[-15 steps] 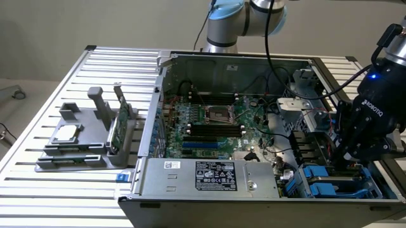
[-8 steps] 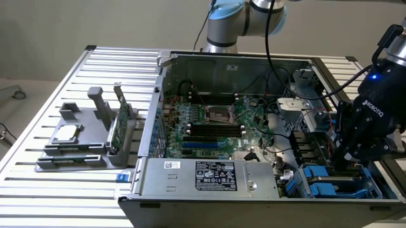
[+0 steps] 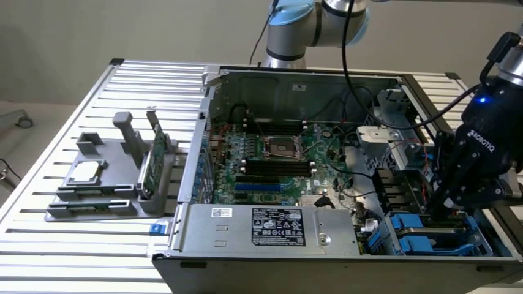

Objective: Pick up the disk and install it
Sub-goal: 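Insert the second disk wire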

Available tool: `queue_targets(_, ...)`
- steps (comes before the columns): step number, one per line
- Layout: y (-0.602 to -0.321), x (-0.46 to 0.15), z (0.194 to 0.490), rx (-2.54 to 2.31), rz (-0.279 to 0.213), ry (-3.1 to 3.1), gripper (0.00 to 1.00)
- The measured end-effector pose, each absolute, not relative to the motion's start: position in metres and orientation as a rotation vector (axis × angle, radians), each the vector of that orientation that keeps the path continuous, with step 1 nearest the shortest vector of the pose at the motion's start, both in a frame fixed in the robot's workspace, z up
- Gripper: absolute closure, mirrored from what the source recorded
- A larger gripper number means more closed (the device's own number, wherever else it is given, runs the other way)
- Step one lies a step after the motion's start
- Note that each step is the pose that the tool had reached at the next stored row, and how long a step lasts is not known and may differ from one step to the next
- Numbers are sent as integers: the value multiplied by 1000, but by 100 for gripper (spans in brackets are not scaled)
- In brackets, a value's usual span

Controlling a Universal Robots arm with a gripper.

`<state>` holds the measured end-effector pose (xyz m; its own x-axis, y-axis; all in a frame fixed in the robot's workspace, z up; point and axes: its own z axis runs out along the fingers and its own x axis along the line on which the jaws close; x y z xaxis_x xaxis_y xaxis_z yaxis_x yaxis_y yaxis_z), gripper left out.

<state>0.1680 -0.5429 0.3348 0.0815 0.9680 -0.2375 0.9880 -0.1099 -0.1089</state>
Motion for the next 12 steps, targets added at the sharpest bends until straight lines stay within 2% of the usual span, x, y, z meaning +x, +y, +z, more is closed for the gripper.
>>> queue_targets(12,-543,166,335,2249,-385,2042,84)
